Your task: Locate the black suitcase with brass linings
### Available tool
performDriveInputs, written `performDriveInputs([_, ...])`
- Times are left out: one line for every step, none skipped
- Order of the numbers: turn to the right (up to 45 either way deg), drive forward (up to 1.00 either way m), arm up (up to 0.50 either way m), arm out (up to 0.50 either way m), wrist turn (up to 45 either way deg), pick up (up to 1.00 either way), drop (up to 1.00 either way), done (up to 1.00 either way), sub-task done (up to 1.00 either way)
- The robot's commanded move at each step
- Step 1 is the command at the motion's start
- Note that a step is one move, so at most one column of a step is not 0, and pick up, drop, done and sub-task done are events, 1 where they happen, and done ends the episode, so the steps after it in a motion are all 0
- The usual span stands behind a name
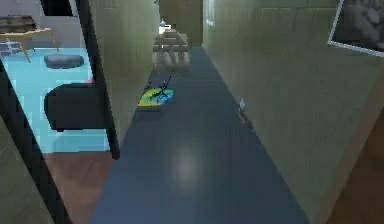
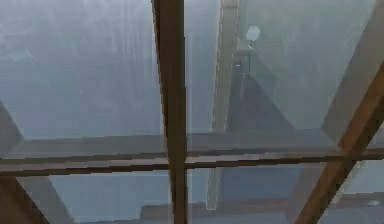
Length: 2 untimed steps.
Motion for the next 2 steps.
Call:
performDriveInputs([0.0, 0.45, 0.00, 0.00, 0.0, 0.00, 0.00, 0.00, 0.00])
performDriveInputs([0.0, 1.00, 0.00, 0.00, 0.0, 0.00, 0.00, 0.00, 0.00])
